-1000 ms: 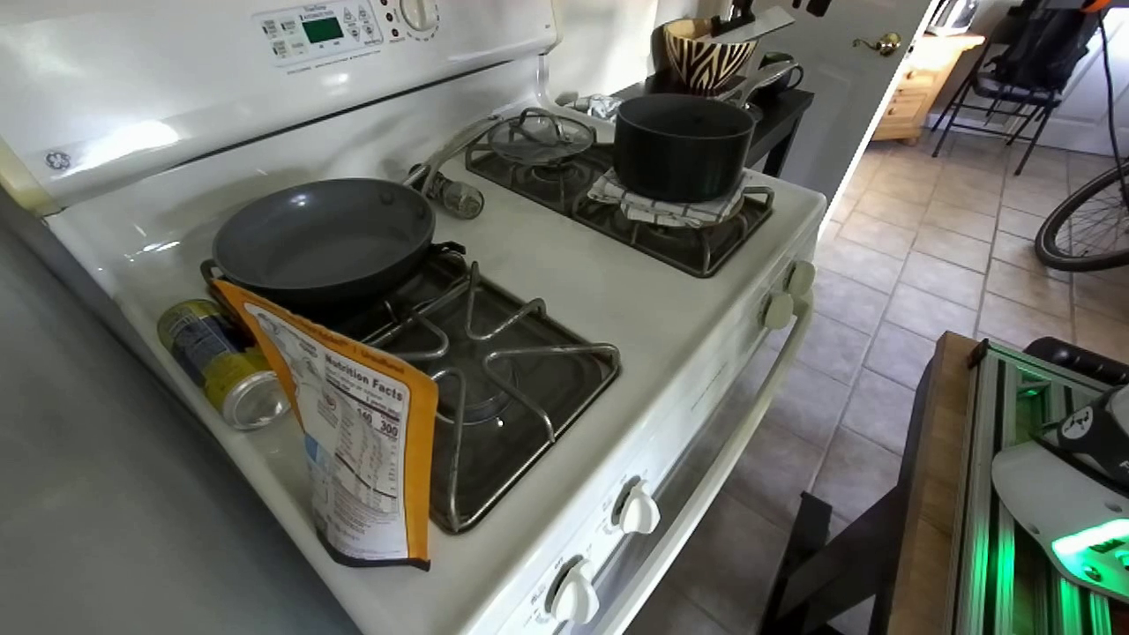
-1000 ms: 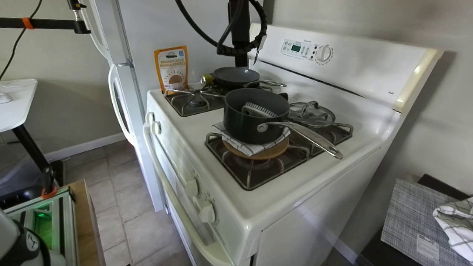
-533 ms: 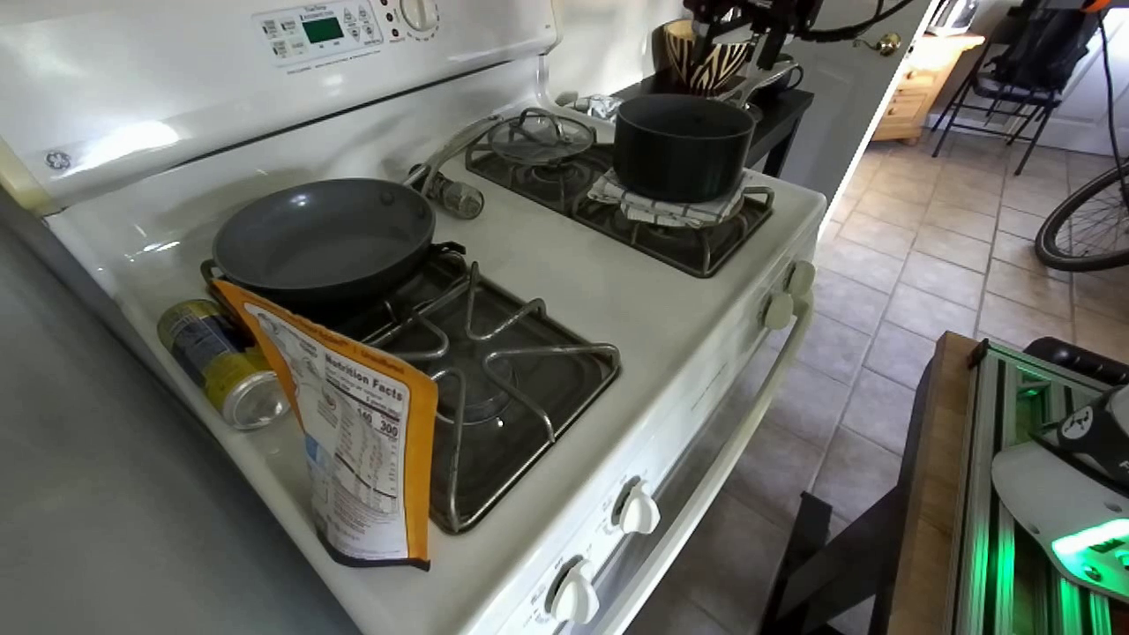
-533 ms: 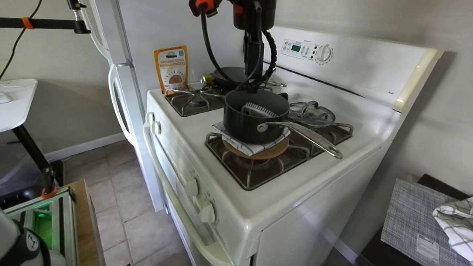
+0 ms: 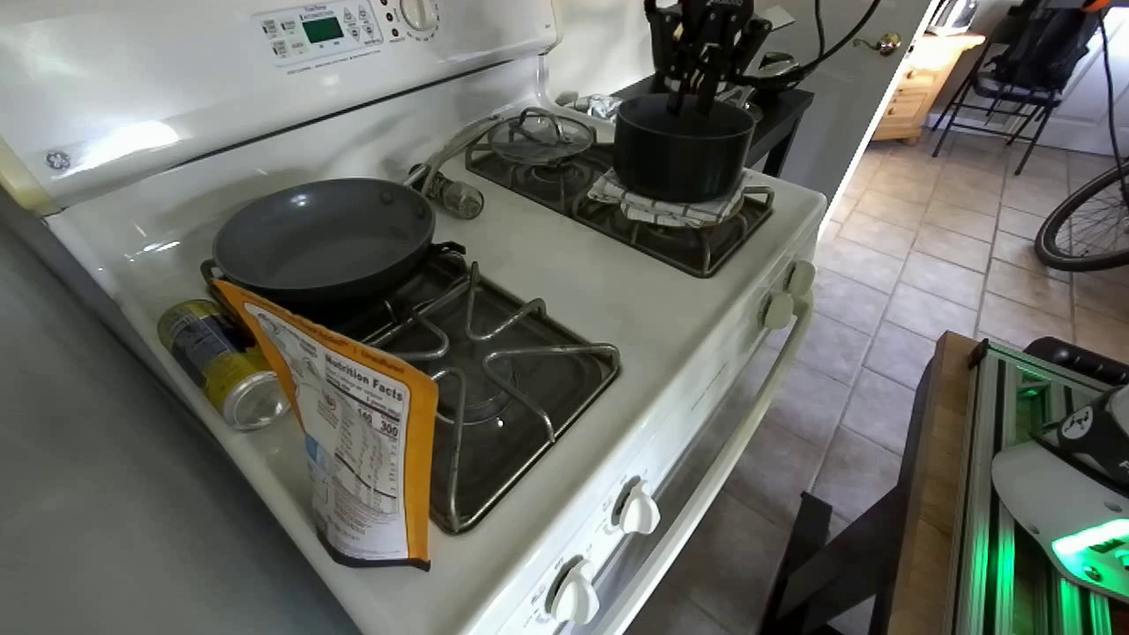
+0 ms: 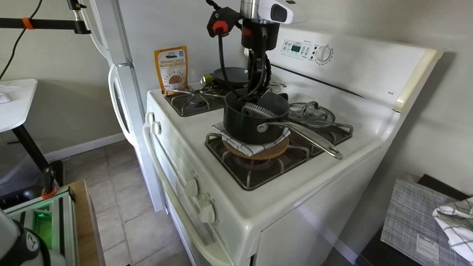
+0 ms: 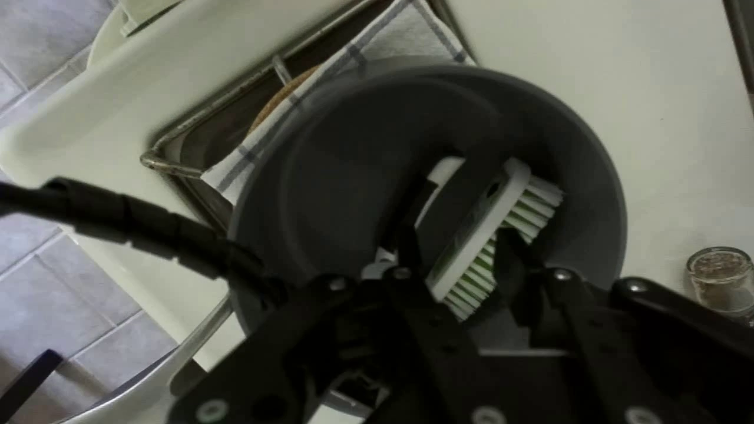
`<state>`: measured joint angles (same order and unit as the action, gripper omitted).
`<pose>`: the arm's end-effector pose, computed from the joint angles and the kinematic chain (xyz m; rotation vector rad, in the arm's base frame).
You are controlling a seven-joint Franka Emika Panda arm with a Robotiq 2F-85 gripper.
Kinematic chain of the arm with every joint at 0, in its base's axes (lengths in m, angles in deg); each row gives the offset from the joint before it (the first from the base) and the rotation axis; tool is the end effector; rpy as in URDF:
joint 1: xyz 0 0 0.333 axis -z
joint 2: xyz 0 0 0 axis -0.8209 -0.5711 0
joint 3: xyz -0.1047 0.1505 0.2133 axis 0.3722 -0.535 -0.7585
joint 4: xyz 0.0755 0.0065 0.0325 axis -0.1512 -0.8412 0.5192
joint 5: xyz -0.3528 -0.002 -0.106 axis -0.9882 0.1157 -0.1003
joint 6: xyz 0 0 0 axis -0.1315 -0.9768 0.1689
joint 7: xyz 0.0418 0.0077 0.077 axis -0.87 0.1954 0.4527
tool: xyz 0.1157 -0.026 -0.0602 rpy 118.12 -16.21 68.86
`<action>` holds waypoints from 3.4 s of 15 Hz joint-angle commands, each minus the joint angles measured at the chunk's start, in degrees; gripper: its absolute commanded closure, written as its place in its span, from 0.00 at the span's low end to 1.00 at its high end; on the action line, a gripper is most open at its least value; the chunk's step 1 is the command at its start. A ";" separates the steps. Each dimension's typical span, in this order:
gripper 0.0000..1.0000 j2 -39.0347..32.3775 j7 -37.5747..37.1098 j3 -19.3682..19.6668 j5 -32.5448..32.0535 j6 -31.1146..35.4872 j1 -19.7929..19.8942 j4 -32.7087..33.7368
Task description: Put the brush in the pan.
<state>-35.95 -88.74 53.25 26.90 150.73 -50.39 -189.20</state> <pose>0.5110 -0.0397 0.4130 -2.9079 0.9294 -0.0370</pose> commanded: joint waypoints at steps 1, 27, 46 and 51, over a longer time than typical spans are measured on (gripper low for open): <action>0.95 -1.73 -2.27 0.31 0.16 -1.63 -0.74 1.03; 0.71 -6.52 -9.17 2.07 -0.52 0.35 -0.86 1.62; 0.84 -12.63 -9.39 1.75 -0.68 -1.51 -3.33 4.58; 0.96 -11.95 -10.00 1.89 -1.12 -1.66 -3.59 4.09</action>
<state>-47.69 -97.14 54.91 26.12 149.75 -53.00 -184.87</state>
